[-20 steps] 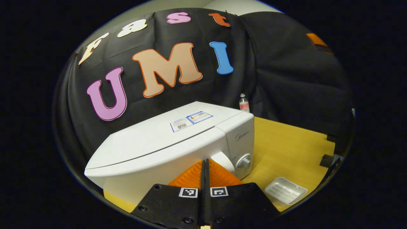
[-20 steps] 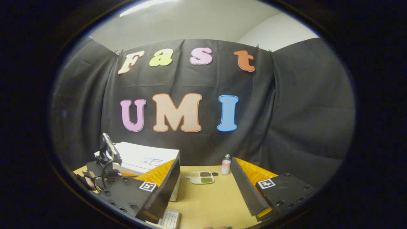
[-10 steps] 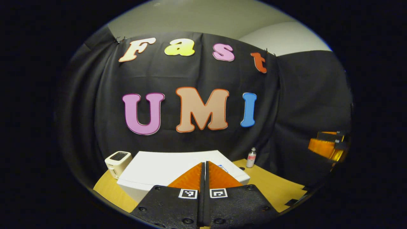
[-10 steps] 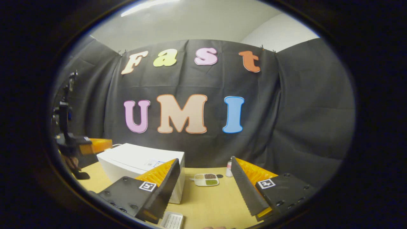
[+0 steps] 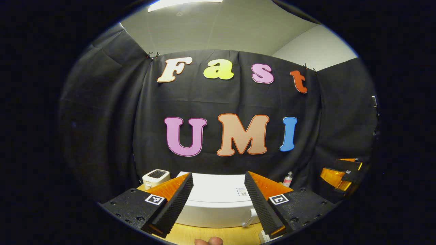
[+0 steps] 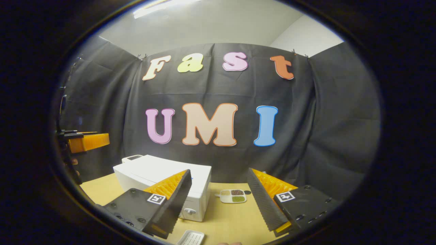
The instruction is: Open the microwave oven with the left hand, put the food in, and close the microwave oven.
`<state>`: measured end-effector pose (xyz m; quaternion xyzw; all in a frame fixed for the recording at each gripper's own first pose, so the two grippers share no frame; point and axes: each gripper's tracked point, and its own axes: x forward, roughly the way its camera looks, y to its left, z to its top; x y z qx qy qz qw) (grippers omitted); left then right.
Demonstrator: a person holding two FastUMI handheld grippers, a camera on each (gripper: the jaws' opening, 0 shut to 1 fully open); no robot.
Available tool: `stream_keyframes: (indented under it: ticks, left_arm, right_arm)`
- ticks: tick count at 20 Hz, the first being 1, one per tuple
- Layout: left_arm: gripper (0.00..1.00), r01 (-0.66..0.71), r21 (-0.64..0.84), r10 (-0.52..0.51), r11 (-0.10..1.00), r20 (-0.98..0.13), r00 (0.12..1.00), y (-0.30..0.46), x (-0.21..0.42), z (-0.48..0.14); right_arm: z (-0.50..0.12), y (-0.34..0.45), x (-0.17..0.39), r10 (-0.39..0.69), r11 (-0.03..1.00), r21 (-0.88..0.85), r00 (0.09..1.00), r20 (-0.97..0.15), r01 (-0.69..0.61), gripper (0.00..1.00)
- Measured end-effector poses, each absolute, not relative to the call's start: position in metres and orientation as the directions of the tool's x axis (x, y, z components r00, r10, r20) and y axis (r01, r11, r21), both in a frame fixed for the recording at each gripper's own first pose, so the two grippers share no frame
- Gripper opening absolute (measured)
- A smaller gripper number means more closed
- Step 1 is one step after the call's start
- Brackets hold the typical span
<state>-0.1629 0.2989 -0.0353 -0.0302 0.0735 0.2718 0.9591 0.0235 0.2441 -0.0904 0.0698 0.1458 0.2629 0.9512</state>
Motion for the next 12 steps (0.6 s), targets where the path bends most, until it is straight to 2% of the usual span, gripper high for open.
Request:
stream_keyframes:
  ticks: [12]
  left_arm:
    - [0.95,-0.516,0.005,0.509,0.857,-0.166,0.845,0.2938,-0.1721,-0.0326]
  right_arm:
    - [-0.0876,0.236,0.0202,0.5,0.864,0.202,0.832,-0.241,-0.46,0.94]
